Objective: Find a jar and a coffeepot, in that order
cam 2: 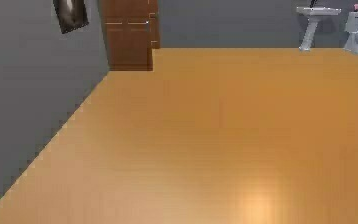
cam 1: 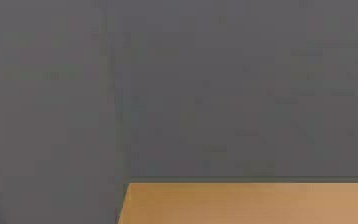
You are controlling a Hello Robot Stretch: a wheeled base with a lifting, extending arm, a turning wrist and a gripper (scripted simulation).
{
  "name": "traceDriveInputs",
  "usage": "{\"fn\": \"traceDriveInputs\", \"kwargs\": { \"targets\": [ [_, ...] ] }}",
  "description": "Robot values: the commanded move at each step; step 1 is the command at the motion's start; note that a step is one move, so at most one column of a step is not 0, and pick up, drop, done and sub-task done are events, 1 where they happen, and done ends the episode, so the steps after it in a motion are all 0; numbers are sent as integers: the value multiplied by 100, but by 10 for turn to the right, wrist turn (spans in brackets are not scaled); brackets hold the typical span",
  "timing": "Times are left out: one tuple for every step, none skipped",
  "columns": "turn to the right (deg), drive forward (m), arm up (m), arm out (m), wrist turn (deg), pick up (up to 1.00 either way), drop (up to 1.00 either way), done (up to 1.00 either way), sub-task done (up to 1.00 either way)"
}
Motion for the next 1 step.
{"fn": "traceDriveInputs", "kwargs": {
  "targets": [
    [450,0,0,0,0,0,0,0,0]
  ]
}}
